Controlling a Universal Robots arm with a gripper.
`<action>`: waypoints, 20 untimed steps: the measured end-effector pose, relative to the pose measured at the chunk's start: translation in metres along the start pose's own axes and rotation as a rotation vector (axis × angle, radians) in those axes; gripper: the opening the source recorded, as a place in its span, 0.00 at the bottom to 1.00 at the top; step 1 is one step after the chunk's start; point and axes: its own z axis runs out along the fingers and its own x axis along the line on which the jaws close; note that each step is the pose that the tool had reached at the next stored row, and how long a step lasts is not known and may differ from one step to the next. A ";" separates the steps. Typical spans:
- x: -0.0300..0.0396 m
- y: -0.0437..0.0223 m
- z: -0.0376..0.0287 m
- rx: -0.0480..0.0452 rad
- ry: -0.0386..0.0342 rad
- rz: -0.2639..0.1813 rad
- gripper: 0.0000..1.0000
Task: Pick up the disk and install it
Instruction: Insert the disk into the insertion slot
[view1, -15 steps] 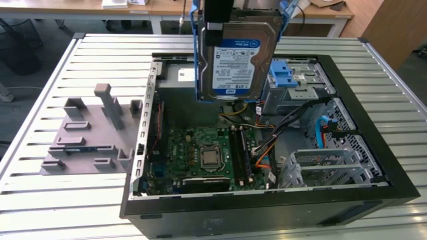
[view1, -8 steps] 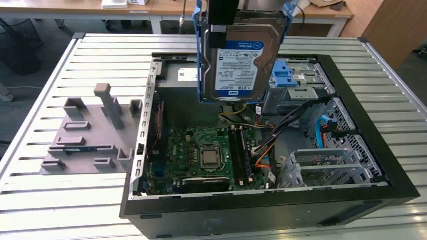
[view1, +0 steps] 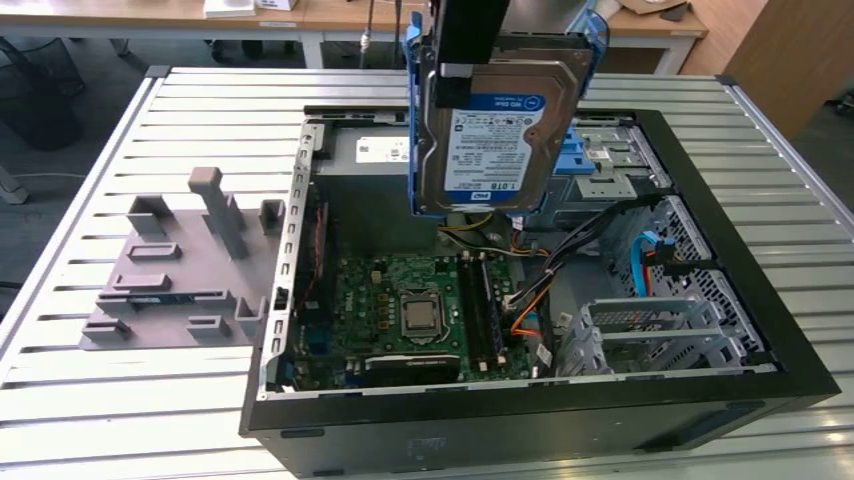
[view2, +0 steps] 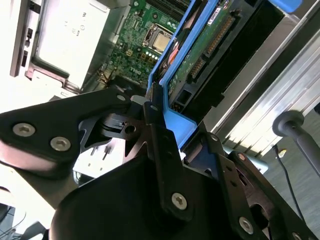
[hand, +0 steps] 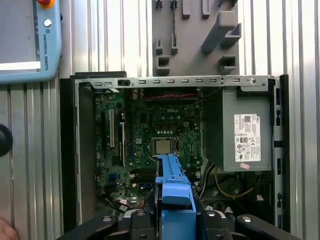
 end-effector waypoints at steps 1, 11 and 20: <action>0.0022 -0.0004 0.0003 0.0000 0.0001 0.000 0.36; 0.0171 -0.0119 0.0036 0.0000 0.0000 0.001 0.36; 0.0276 -0.0230 0.0058 -0.0001 0.0003 0.001 0.36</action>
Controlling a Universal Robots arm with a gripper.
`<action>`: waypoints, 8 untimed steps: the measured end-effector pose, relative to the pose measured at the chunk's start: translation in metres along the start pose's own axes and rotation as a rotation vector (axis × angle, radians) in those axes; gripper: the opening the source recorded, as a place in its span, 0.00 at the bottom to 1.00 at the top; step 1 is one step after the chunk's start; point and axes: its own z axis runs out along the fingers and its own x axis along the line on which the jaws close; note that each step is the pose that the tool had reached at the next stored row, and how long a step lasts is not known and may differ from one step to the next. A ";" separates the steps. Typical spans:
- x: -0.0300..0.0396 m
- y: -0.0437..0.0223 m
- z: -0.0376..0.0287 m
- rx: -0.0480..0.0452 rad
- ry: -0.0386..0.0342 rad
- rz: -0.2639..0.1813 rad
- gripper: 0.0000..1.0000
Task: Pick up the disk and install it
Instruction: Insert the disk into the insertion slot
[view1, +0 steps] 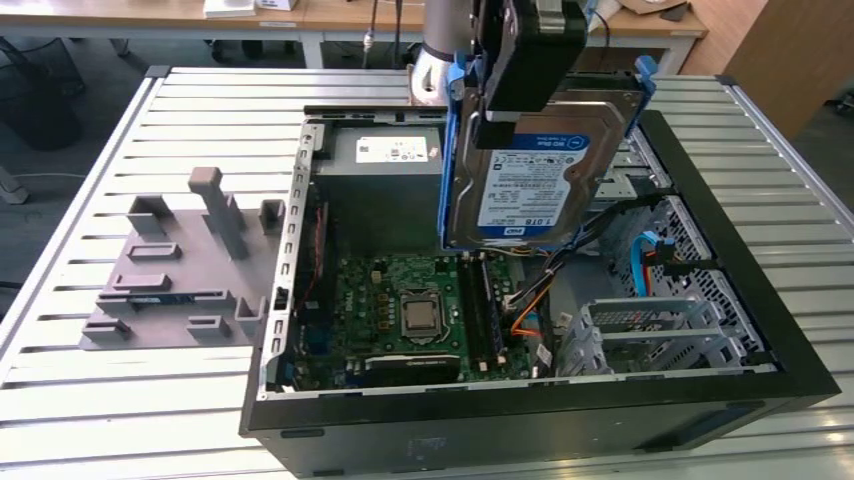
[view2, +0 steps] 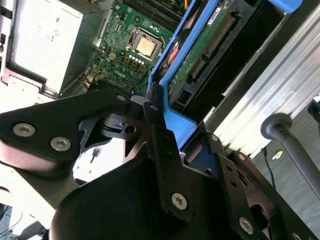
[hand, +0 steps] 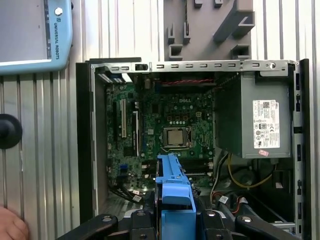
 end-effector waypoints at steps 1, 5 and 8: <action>0.0017 -0.0003 0.0001 0.0000 0.0000 0.000 0.36; 0.0058 -0.0016 0.0006 0.0001 0.0015 0.001 0.36; 0.0059 -0.0017 0.0005 0.0001 0.0022 0.001 0.36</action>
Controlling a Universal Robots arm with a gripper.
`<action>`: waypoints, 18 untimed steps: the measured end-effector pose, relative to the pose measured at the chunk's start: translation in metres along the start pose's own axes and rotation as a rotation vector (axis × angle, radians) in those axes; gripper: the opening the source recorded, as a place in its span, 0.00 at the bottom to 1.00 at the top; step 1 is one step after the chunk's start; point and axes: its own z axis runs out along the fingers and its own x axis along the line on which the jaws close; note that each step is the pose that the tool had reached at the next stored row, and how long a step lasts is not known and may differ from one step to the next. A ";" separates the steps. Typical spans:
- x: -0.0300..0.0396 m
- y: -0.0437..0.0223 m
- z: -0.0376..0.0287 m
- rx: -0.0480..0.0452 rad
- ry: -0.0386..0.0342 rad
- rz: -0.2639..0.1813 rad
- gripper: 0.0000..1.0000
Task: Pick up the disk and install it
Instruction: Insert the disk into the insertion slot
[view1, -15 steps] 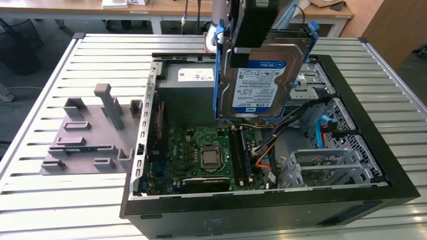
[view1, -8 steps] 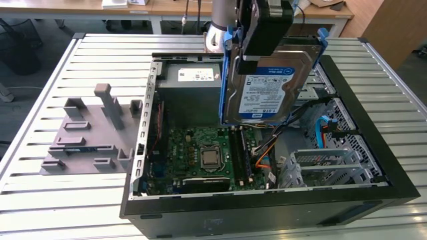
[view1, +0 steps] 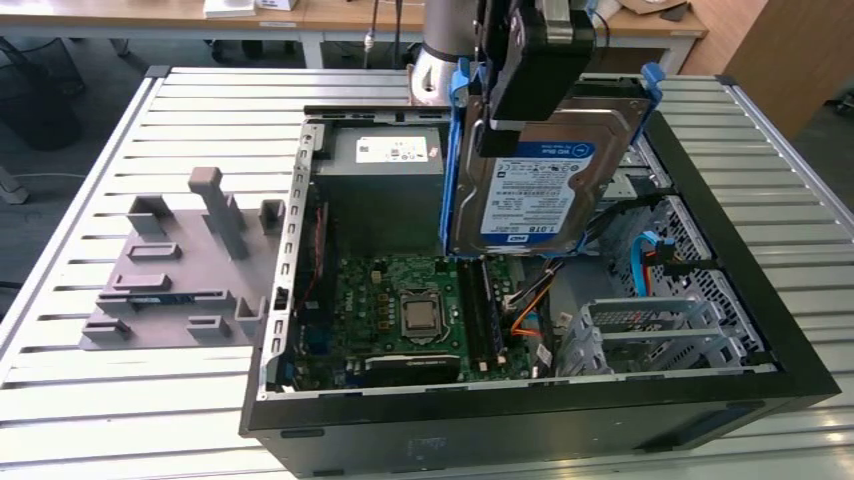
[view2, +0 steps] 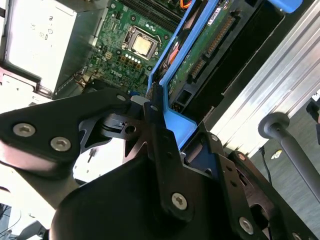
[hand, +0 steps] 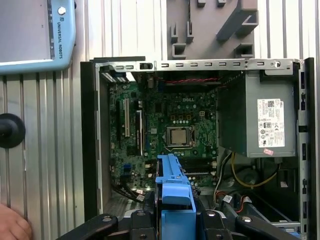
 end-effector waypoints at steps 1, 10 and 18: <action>0.0000 0.0000 0.0000 0.0000 0.0000 0.000 0.36; 0.0181 -0.0014 0.0014 0.0001 -0.0002 0.000 0.36; 0.0247 -0.0182 0.0036 -0.0003 -0.0001 0.000 0.36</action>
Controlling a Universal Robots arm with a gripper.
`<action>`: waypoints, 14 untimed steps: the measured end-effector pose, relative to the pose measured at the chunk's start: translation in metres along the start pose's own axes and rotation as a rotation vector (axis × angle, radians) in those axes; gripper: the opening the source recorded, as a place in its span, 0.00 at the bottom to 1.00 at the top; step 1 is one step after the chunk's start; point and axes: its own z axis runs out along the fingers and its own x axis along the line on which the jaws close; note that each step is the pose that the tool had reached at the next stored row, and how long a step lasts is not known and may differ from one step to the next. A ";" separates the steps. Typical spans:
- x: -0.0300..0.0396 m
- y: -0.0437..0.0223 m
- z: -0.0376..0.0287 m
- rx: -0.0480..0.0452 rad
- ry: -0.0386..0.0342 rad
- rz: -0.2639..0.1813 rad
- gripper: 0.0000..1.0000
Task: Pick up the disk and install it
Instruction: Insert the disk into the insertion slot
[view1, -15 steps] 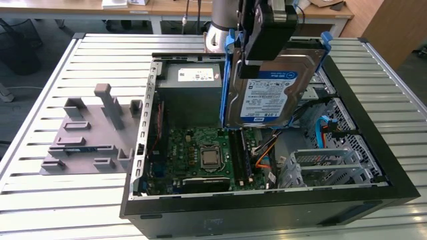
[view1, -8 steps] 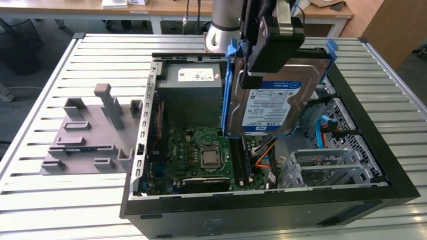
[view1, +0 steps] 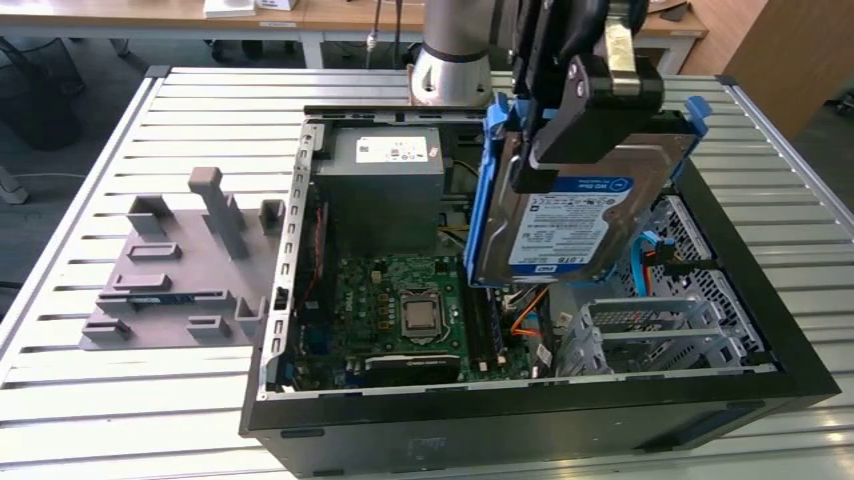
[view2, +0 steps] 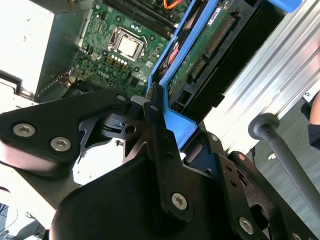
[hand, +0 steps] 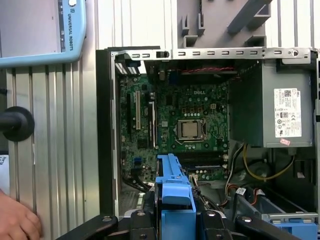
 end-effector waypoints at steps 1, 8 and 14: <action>0.0005 -0.0029 0.0003 -0.0001 -0.0001 0.000 0.36; 0.0064 -0.0138 0.0029 -0.0004 0.0001 0.000 0.36; 0.0145 -0.0200 0.0061 -0.0006 0.0000 0.000 0.36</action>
